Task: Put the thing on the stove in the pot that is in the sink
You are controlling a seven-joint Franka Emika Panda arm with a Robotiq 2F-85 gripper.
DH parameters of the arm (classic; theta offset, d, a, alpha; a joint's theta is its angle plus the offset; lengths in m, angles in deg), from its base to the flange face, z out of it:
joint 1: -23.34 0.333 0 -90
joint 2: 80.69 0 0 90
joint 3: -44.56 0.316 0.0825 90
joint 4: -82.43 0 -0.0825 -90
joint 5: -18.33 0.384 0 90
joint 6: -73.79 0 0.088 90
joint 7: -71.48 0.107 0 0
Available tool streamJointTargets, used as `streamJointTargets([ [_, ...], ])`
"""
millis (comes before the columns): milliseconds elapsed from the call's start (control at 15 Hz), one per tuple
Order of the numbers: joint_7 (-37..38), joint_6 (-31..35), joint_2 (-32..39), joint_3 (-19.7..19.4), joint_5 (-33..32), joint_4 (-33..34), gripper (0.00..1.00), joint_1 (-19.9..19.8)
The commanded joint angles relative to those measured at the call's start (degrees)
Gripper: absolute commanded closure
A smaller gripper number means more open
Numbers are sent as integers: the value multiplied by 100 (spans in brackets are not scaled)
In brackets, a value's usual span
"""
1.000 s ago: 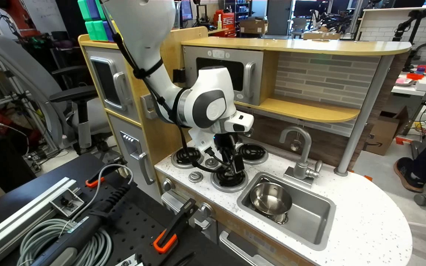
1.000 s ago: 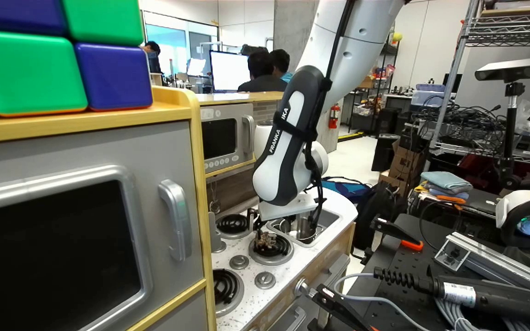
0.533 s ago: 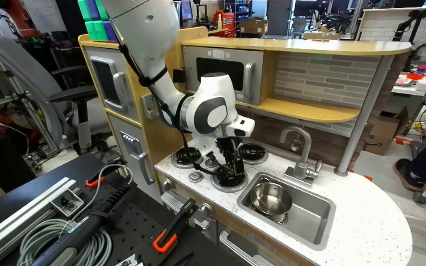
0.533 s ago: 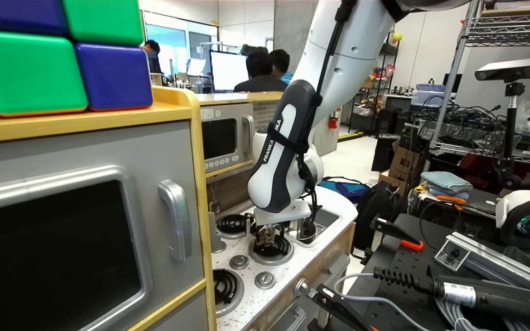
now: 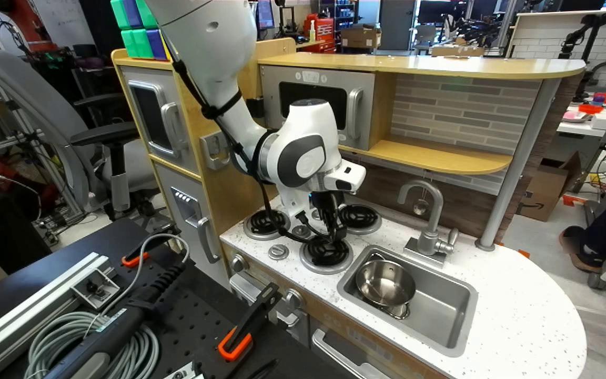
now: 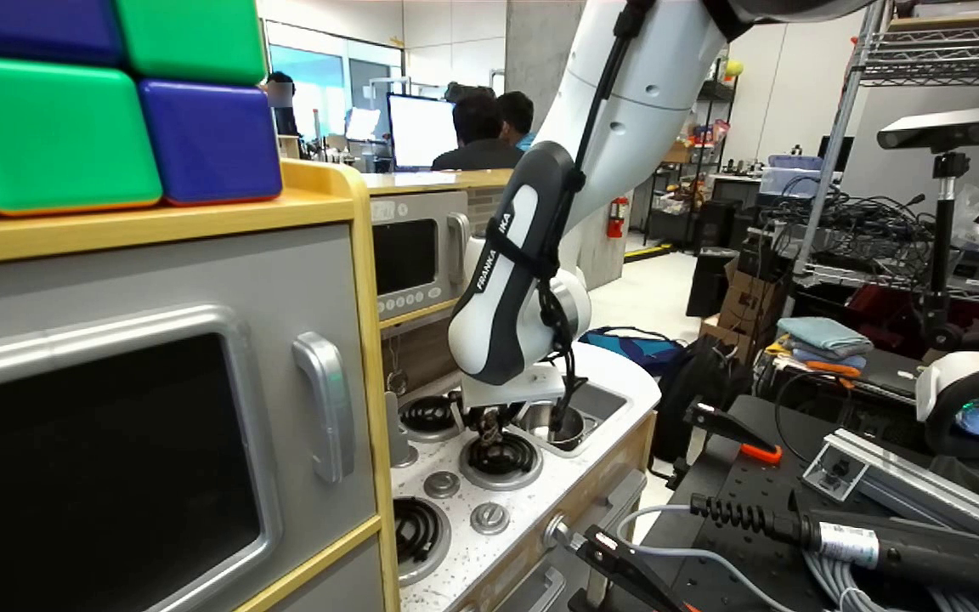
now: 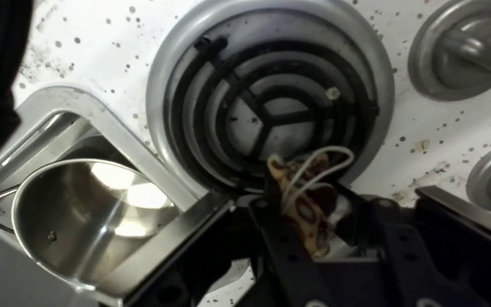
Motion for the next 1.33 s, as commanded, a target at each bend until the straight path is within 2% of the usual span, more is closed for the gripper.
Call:
streamJointTargets([
  [0, -200, -24, -185, 88, 236, -39, 95, -274],
  [67, -214, -24, -225, 77, 290, -63, 97, -390],
  [200, -142, -34, -162, -2, 424, 46, 96, -623],
  [333, 2, 138, 94, -144, 578, 355, 96, -838],
  [533, 251, -43, 370, -369, 696, 797, 96, -1013],
  [600, 277, -48, 398, -362, 714, 856, 57, -1083],
  [667, 314, -74, 410, -361, 714, 911, 56, -1121],
  [1133, -29, -336, -340, 351, 950, 508, 6, -1516],
  [1200, -130, -341, -497, 498, 993, 392, 1, -1609],
  [1267, -245, -376, -666, 631, 1048, 264, 0, -1693],
])
